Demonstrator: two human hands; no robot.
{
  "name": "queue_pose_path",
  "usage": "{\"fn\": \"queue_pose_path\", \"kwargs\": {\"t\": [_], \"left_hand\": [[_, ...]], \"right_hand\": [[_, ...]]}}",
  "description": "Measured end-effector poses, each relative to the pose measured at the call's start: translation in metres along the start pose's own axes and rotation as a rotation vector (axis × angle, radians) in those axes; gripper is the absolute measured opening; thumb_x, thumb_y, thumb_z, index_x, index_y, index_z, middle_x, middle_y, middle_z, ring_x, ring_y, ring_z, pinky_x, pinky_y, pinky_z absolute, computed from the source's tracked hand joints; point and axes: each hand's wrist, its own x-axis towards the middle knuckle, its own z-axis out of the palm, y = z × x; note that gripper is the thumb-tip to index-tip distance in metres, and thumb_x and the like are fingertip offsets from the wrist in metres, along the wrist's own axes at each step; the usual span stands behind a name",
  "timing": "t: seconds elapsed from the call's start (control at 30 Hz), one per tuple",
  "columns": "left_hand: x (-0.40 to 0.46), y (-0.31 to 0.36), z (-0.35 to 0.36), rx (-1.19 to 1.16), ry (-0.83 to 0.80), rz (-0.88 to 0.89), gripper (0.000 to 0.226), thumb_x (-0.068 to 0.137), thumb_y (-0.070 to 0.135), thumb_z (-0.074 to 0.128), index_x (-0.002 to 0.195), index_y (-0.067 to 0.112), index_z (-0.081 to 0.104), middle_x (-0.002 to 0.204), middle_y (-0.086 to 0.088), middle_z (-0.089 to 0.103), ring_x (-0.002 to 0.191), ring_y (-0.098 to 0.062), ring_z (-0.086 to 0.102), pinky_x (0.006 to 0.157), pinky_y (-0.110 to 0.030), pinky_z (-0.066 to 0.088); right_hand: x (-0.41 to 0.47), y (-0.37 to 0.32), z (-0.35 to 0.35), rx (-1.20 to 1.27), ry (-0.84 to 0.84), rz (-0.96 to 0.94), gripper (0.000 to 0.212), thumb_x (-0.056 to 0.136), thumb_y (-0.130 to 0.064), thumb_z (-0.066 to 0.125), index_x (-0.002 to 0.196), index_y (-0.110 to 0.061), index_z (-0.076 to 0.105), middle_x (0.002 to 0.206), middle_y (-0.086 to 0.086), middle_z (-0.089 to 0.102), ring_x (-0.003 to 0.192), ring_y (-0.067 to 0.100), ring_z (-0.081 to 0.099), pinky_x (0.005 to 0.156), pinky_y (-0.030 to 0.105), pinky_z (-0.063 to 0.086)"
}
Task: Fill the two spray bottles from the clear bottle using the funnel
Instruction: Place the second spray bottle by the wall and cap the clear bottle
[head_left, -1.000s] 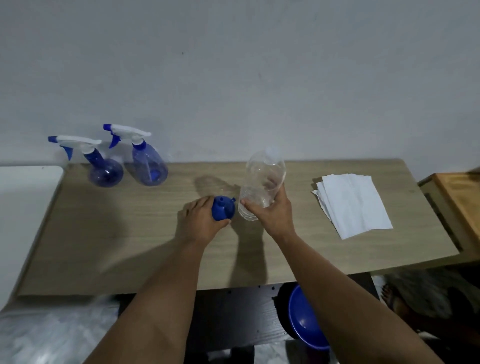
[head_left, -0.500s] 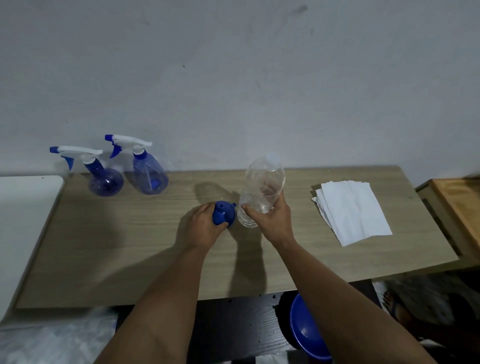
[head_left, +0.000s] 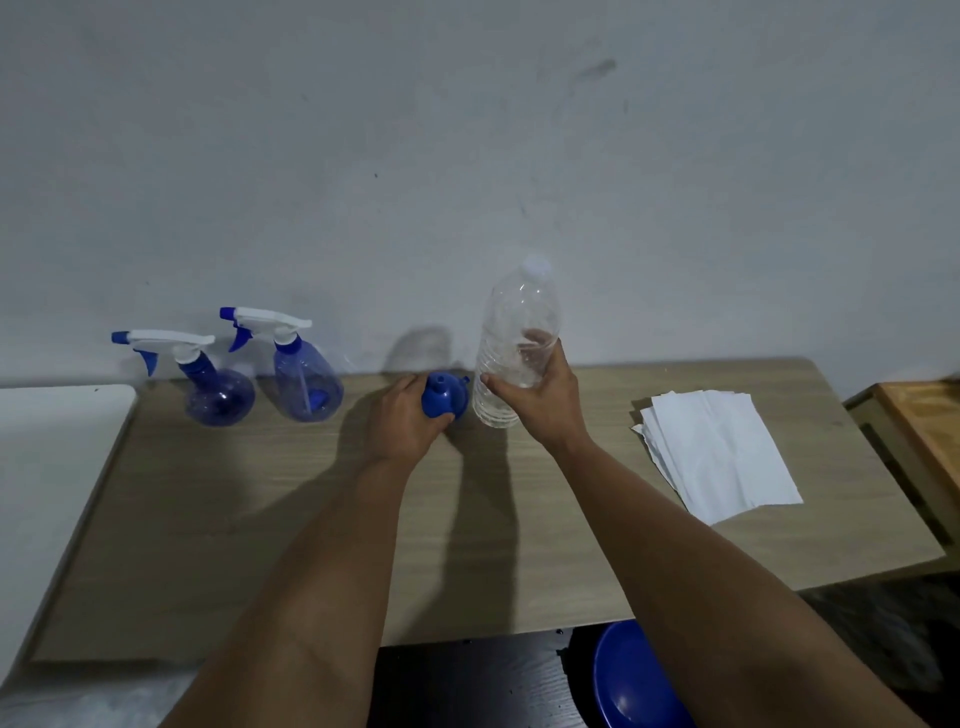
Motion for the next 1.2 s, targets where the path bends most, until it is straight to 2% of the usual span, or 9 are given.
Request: {"fn": "queue_pose_path", "kwargs": {"t": [0.17,0.37,0.5,0.67,0.83,0.93,1.03,1.13,1.2], "left_hand": [[0.015,-0.004,0.001,0.056,-0.029,-0.007,0.046,0.074,0.036,0.080,0.115,0.022,0.064,0.110,0.005,0.068,0.098,-0.018,0.062,0.073,-0.025,0.035],[0.029,-0.017,0.015,0.054,-0.073,-0.012,0.053,0.073,0.034,0.082,0.120,0.019,0.065,0.117,0.003,0.067,0.105,-0.021,0.062,0.078,-0.024,0.036],[0.038,-0.031,0.026,0.031,-0.072,-0.024,0.046,0.068,0.033,0.083,0.110,0.022,0.068,0.107,0.004,0.070,0.097,-0.020,0.065,0.077,-0.028,0.045],[0.047,-0.034,0.032,0.076,-0.079,-0.050,0.037,0.071,0.035,0.079,0.104,0.025,0.068,0.101,0.006,0.071,0.092,-0.019,0.065,0.078,-0.032,0.051],[0.054,-0.034,0.034,0.136,-0.092,-0.041,0.043,0.072,0.042,0.079,0.111,0.028,0.067,0.109,0.007,0.069,0.100,-0.019,0.064,0.074,-0.027,0.037],[0.054,-0.035,0.035,0.153,-0.087,-0.038,0.044,0.072,0.043,0.079,0.111,0.027,0.066,0.110,0.006,0.069,0.101,-0.019,0.064,0.074,-0.027,0.036],[0.053,-0.035,0.034,0.151,-0.083,-0.053,0.048,0.068,0.047,0.081,0.108,0.026,0.064,0.108,0.006,0.070,0.099,-0.019,0.065,0.078,-0.031,0.044],[0.048,-0.032,0.030,0.112,-0.064,-0.078,0.053,0.064,0.049,0.083,0.109,0.026,0.065,0.106,0.006,0.069,0.100,-0.020,0.065,0.085,-0.038,0.050],[0.040,-0.030,0.024,0.110,-0.045,-0.082,0.053,0.068,0.050,0.080,0.112,0.026,0.065,0.108,0.004,0.069,0.101,-0.022,0.065,0.085,-0.039,0.051]], "right_hand": [[0.023,0.006,0.009,-0.006,-0.033,-0.018,0.074,0.073,-0.030,0.094,0.134,-0.030,0.052,0.126,-0.004,0.065,0.121,0.009,0.061,0.087,0.005,0.049],[0.038,0.020,0.018,-0.003,-0.049,-0.008,0.074,0.073,-0.025,0.094,0.134,-0.026,0.052,0.122,-0.006,0.065,0.105,-0.016,0.059,0.082,0.001,0.046],[0.045,0.032,0.023,0.006,-0.037,0.004,0.075,0.072,-0.026,0.095,0.134,-0.028,0.052,0.123,-0.007,0.064,0.113,-0.007,0.060,0.086,0.004,0.047],[0.055,0.041,0.027,0.030,-0.020,0.004,0.075,0.074,-0.022,0.094,0.134,-0.028,0.050,0.124,-0.012,0.062,0.111,-0.010,0.061,0.088,0.009,0.050],[0.058,0.043,0.028,0.045,-0.051,-0.006,0.076,0.076,-0.020,0.092,0.136,-0.030,0.046,0.133,-0.007,0.059,0.120,-0.003,0.059,0.092,0.016,0.053],[0.060,0.043,0.028,0.034,-0.073,-0.001,0.079,0.076,-0.021,0.092,0.138,-0.030,0.045,0.132,-0.010,0.060,0.117,-0.004,0.060,0.089,0.016,0.055],[0.059,0.040,0.026,0.026,-0.075,0.028,0.085,0.073,-0.024,0.094,0.141,-0.030,0.043,0.131,-0.010,0.060,0.113,-0.006,0.061,0.088,0.018,0.055],[0.054,0.038,0.023,-0.011,-0.085,0.056,0.097,0.068,-0.029,0.097,0.146,-0.031,0.038,0.135,-0.006,0.060,0.116,0.007,0.062,0.093,0.026,0.056],[0.049,0.036,0.018,-0.027,-0.092,0.074,0.105,0.067,-0.026,0.097,0.150,-0.030,0.034,0.134,-0.008,0.060,0.115,0.004,0.061,0.091,0.021,0.053]]}}
